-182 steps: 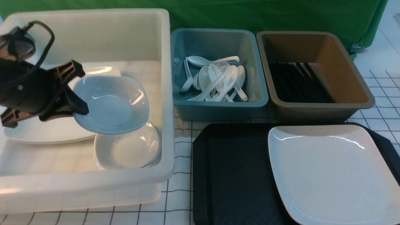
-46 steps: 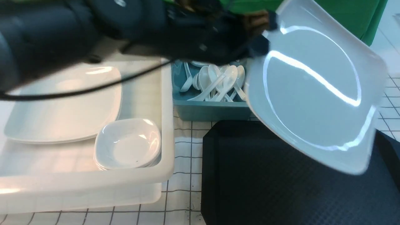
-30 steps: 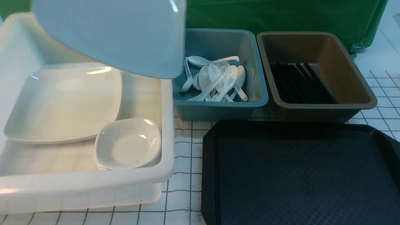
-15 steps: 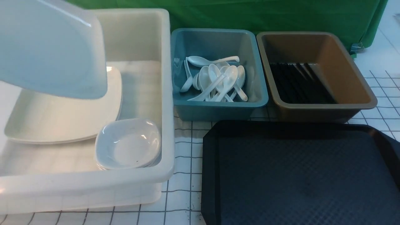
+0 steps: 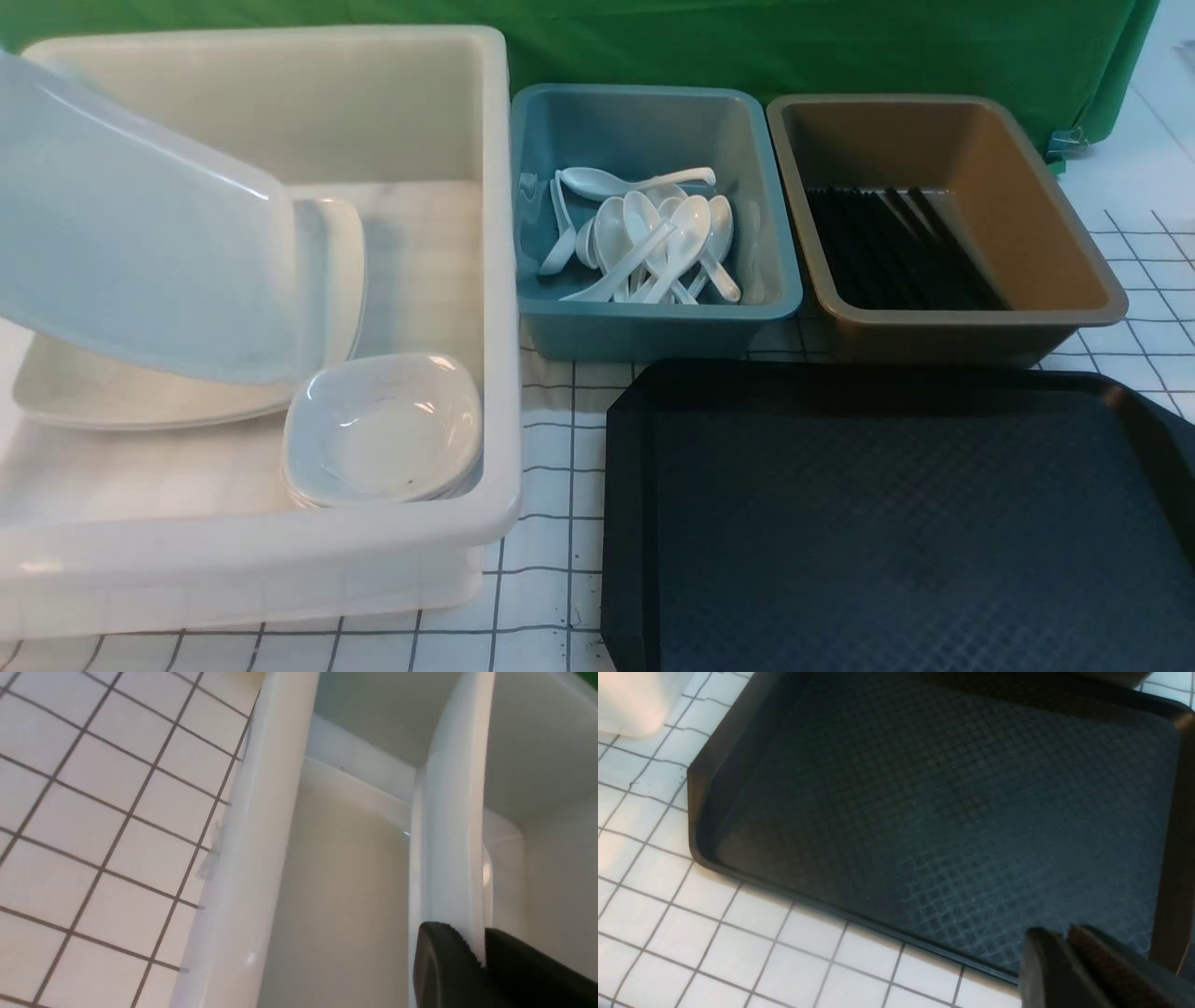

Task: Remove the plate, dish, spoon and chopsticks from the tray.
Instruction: Use the left arm to put the plate into the large storage box on the left

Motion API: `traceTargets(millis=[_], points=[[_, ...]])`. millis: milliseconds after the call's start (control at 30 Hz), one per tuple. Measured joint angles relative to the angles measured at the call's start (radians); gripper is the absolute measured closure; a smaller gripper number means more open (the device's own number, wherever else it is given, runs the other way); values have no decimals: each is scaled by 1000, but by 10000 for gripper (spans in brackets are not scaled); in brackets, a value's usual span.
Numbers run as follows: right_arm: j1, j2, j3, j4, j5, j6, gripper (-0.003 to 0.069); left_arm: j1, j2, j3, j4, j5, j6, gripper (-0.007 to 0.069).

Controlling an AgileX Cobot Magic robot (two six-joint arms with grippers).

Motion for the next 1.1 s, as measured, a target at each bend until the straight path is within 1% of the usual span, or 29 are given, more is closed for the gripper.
traceTargets(millis=[533,667,767,833,967,1100], points=[[0,0,0,0,0,5,588,0,89,0,-22,-11,47,600],[0,0,0,0,0,27,588,0,102,0,-23,-13,57,601],[0,0,0,0,0,32,588,0,113,0,-28,-25,99,602],[0,0,0,0,0,33,588,0,115,0,-28,-27,106,598],[0,0,0,0,-5,34,588,0,118,0,-28,-52,117,561],[0,0,0,0,-22,36,588,0,118,0,-32,-76,118,445]])
